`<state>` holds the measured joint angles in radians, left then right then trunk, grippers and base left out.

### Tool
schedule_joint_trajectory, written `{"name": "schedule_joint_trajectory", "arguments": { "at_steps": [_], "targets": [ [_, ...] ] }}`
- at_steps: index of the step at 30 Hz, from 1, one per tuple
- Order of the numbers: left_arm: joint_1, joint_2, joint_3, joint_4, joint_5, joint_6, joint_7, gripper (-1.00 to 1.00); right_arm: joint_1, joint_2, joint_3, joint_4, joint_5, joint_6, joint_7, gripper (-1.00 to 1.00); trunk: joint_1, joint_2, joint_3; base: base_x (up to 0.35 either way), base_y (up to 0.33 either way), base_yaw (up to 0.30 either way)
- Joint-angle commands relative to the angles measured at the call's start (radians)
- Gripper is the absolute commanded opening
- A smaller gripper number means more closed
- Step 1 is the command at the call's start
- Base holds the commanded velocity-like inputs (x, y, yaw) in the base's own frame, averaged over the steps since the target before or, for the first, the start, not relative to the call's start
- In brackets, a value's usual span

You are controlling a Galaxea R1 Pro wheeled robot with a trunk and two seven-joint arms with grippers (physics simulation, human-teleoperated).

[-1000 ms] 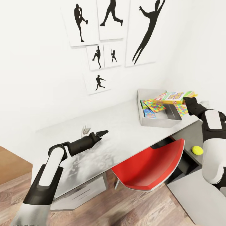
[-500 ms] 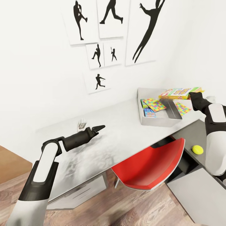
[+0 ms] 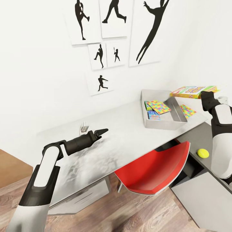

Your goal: Put all the toys in the child's room - the three board games (two on the bed and one on the table), the two jigsaw puzzles on the table, and the tennis ball on the table - inside the toy box on the table in the child's room.

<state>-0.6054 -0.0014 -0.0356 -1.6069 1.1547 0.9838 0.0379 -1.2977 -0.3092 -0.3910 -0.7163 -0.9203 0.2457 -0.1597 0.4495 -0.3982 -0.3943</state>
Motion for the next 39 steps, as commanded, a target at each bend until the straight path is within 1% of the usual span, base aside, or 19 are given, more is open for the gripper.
{"name": "schedule_joint_trajectory", "arguments": {
  "at_steps": [1, 4, 5, 9, 10, 12, 13, 16, 17, 20, 21, 23, 27, 39],
  "targets": [
    [-0.001, 0.000, 0.000, 0.000, 0.004, 0.003, 0.004, 1.00, -0.001, 0.000, -0.001, -0.002, -0.009, 0.005, -0.006, -1.00, 0.001, -0.002, -0.002, 0.000, 0.000, 0.000],
    [-0.001, 0.000, 0.000, -0.001, 0.021, 0.004, 0.004, 1.00, -0.004, 0.002, -0.001, -0.002, -0.009, -0.009, -0.008, -1.00, 0.001, -0.002, -0.002, 0.000, 0.000, 0.000],
    [-0.001, 0.000, 0.000, -0.001, 0.021, 0.004, 0.004, 1.00, -0.004, 0.002, -0.001, -0.002, -0.009, -0.009, -0.008, -1.00, 0.001, -0.002, -0.002, 0.000, 0.000, 0.000],
    [-0.002, 0.000, -0.001, 0.000, 0.037, 0.005, 0.005, 1.00, -0.009, 0.018, -0.001, 0.000, -0.009, -0.047, -0.014, -1.00, 0.001, -0.002, -0.002, 0.000, 0.000, 0.000],
    [-0.002, 0.000, -0.001, 0.000, 0.037, 0.005, 0.005, 1.00, -0.009, 0.018, -0.001, 0.000, -0.009, -0.047, -0.014, -1.00, 0.001, -0.002, -0.002, 0.000, 0.000, 0.000],
    [-0.002, 0.000, -0.001, -0.001, 0.042, 0.005, 0.006, 1.00, -0.012, 0.034, 0.000, 0.002, -0.009, -0.068, -0.016, -1.00, 0.001, -0.002, -0.002, 0.000, 0.000, 0.000],
    [-0.002, 0.000, -0.001, -0.001, 0.042, 0.005, 0.006, 1.00, -0.012, 0.034, 0.000, 0.002, -0.009, -0.068, -0.016, -1.00, 0.001, -0.002, -0.002, 0.000, 0.000, 0.000],
    [-0.002, 0.000, -0.001, -0.001, 0.046, 0.005, 0.006, 1.00, -0.022, 0.065, 0.001, 0.007, -0.009, -0.099, -0.019, -1.00, 0.001, -0.002, -0.002, 0.000, 0.000, 0.000],
    [-0.002, 0.000, -0.001, -0.001, 0.046, 0.005, 0.006, 1.00, -0.022, 0.065, 0.001, 0.007, -0.009, -0.099, -0.019, -1.00, 0.001, -0.002, -0.002, 0.000, 0.000, 0.000],
    [-0.002, 0.000, -0.002, -0.001, 0.047, 0.006, 0.006, 1.00, -0.039, 0.090, 0.002, 0.017, -0.009, -0.117, -0.033, -1.00, 0.001, -0.002, -0.002, 0.000, 0.000, 0.000],
    [-0.002, 0.000, -0.002, -0.001, 0.047, 0.006, 0.006, 1.00, -0.039, 0.090, 0.002, 0.017, -0.009, -0.117, -0.033, -1.00, 0.001, -0.002, -0.002, 0.000, 0.000, 0.000],
    [-0.003, -0.001, -0.002, -0.001, 0.048, 0.006, 0.006, 1.00, -0.054, 0.101, 0.002, 0.029, -0.009, -0.123, -0.048, -1.00, 0.001, -0.002, -0.002, 0.000, 0.000, 0.000],
    [-0.006, -0.001, -0.002, -0.001, 0.049, 0.006, 0.006, 1.00, -0.074, 0.109, 0.002, 0.051, -0.011, -0.127, -0.066, -1.00, 0.001, -0.002, -0.002, 0.000, 0.000, 0.000],
    [-0.015, -0.003, -0.012, -0.001, 0.051, 0.006, 0.008, 1.00, -0.084, 0.119, 0.000, 0.079, -0.019, -0.132, -0.075, -1.00, 0.001, -0.002, -0.002, 0.000, 0.000, 0.000]
  ]
}}
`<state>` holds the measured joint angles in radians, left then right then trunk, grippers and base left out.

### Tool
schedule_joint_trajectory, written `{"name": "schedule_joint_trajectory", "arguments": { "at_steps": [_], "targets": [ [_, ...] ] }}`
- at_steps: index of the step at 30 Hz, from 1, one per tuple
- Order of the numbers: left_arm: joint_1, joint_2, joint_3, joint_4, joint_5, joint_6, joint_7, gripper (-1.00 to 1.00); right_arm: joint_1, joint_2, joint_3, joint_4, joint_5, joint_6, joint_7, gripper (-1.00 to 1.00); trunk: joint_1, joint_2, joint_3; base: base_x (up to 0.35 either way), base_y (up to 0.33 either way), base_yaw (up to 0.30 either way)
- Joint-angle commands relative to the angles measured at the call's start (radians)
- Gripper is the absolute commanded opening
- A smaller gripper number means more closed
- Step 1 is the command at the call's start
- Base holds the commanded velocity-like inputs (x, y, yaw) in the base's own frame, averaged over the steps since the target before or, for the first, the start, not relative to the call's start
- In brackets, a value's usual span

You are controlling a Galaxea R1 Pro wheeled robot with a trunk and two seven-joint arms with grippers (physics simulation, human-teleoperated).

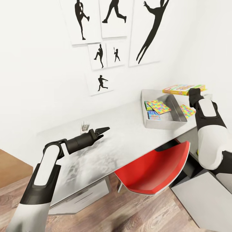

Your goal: Put all the toys in the child's room - the three board games (two on the bed and one on the table), the two jigsaw puzzles on the table, and the tennis ball on the table - inside the toy box on the table in the child's room.

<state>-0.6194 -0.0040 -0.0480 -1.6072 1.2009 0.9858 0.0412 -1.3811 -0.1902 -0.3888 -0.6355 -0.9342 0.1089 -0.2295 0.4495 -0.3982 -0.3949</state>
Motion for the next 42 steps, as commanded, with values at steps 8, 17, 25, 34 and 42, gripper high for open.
{"name": "schedule_joint_trajectory", "arguments": {
  "at_steps": [8, 17, 25, 34, 42],
  "targets": [
    [-0.003, -0.003, -0.005, 0.000, 0.005, 0.005, 0.005, 1.00, -0.002, 0.003, -0.005, 0.002, -0.008, 0.002, -0.013, -1.00, 0.001, -0.002, -0.002, 0.000, 0.000, 0.000],
    [-0.005, -0.004, -0.007, 0.000, 0.005, 0.005, 0.005, 1.00, -0.002, 0.008, -0.007, 0.010, -0.012, -0.001, -0.018, -1.00, 0.001, -0.002, -0.003, 0.000, 0.000, 0.000],
    [-0.008, -0.005, -0.008, 0.000, 0.005, 0.005, 0.005, 1.00, -0.004, 0.024, -0.007, 0.019, -0.015, -0.015, -0.019, -1.00, 0.001, -0.002, -0.009, 0.000, 0.000, 0.000],
    [-0.021, -0.005, -0.009, 0.000, 0.006, 0.006, 0.005, 1.00, -0.006, 0.034, -0.006, 0.051, -0.017, -0.043, -0.019, -1.00, 0.001, -0.002, -0.022, 0.000, 0.000, 0.000],
    [-0.027, -0.005, -0.014, 0.000, 0.006, 0.006, 0.005, 1.00, -0.009, 0.036, -0.006, 0.067, -0.018, -0.051, -0.018, -1.00, 0.001, -0.002, -0.034, 0.000, 0.000, 0.006]
  ]
}}
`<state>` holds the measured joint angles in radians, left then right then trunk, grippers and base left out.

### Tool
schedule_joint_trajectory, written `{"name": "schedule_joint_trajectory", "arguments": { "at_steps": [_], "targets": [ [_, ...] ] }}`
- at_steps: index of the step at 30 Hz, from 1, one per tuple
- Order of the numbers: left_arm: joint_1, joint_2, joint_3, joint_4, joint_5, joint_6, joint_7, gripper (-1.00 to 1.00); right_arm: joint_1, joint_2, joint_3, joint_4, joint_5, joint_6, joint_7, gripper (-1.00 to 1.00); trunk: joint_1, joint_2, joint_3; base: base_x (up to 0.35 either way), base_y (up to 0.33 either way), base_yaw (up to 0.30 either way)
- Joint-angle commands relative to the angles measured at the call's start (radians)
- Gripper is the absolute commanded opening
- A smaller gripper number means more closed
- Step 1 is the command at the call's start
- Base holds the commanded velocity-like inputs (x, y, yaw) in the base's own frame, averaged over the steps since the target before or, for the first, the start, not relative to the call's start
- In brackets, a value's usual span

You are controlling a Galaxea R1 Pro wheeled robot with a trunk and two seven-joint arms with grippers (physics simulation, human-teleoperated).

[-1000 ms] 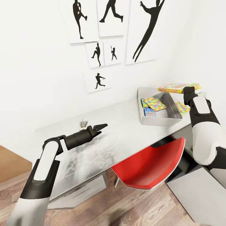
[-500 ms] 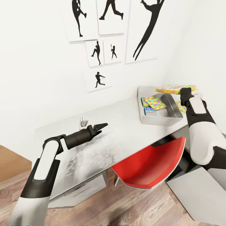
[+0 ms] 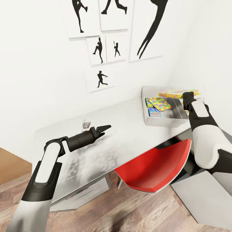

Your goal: Put all the toys in the child's room - the three board games (two on the bed and one on the table), the two jigsaw puzzles on the table, and the tennis ball on the table - inside the toy box on the table in the child's room.

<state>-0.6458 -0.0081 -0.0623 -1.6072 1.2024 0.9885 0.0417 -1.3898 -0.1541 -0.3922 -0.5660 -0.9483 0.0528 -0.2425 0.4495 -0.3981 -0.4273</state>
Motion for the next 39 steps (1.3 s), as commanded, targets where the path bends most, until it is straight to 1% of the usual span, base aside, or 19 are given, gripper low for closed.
{"name": "schedule_joint_trajectory", "arguments": {
  "at_steps": [1, 21, 31, 39],
  "targets": [
    [-0.001, 0.000, 0.001, 0.000, 0.005, 0.004, 0.004, 1.00, -0.001, 0.000, -0.002, -0.002, -0.004, 0.005, -0.005, -1.00, 0.000, -0.002, -0.003, 0.000, 0.000, 0.030],
    [-0.007, 0.000, -0.001, 0.000, 0.006, 0.004, 0.004, 1.00, -0.008, 0.001, -0.002, 0.002, -0.004, 0.000, -0.002, -1.00, 0.000, -0.002, -0.033, 0.000, 0.000, 0.067],
    [-0.010, 0.000, -0.002, 0.000, 0.006, 0.004, 0.004, 1.00, -0.011, 0.024, 0.002, 0.001, 0.003, -0.026, -0.001, -1.00, 0.000, -0.002, -0.037, 0.000, 0.000, 0.023],
    [-0.012, 0.000, -0.002, 0.000, 0.006, 0.004, 0.004, 1.00, -0.016, 0.029, 0.002, 0.001, 0.003, -0.037, -0.001, -1.00, 0.000, -0.002, -0.039, 0.000, 0.000, 0.006]
  ]
}}
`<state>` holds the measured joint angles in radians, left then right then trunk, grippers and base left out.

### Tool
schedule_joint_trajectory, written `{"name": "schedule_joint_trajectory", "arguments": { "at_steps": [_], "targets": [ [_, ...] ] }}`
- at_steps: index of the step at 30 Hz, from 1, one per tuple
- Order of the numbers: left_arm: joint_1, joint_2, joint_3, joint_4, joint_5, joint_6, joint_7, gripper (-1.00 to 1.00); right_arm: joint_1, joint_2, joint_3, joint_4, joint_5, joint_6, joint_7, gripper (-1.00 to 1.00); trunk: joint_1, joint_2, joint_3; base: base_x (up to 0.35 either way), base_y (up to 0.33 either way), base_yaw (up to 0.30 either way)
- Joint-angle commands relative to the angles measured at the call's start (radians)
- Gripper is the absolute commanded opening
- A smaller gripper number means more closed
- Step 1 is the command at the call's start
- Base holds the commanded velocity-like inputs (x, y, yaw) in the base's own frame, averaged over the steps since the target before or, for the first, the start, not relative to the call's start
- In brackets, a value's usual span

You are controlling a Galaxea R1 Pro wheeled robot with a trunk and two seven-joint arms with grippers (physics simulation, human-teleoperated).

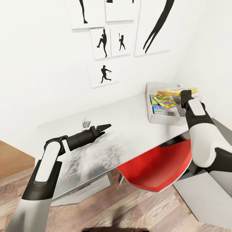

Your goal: Put all the toys in the child's room - the three board games (two on the bed and one on the table), the two jigsaw puzzles on the table, and the tennis ball on the table - inside the toy box on the table in the child's room.

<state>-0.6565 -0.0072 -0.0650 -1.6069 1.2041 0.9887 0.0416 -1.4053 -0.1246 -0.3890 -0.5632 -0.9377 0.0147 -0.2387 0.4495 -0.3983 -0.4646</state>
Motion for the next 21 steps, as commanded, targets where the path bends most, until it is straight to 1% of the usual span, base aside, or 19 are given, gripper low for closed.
{"name": "schedule_joint_trajectory", "arguments": {
  "at_steps": [1, 9, 21],
  "targets": [
    [-0.001, 0.000, 0.001, 0.000, 0.005, 0.004, 0.004, 1.00, -0.004, 0.000, -0.001, -0.001, -0.007, 0.000, -0.004, -1.00, 0.001, -0.002, -0.002, 0.000, 0.000, 0.002],
    [-0.002, 0.000, 0.001, -0.001, 0.005, 0.006, 0.004, 1.00, -0.018, -0.005, -0.002, -0.001, -0.007, -0.003, -0.004, -1.00, 0.001, -0.002, -0.010, 0.000, 0.000, 0.001],
    [-0.009, -0.006, 0.000, 0.000, 0.004, 0.015, 0.004, 1.00, -0.024, -0.008, -0.002, -0.002, -0.005, -0.005, -0.004, -1.00, 0.001, -0.002, -0.028, 0.000, 0.000, 0.000]
  ]
}}
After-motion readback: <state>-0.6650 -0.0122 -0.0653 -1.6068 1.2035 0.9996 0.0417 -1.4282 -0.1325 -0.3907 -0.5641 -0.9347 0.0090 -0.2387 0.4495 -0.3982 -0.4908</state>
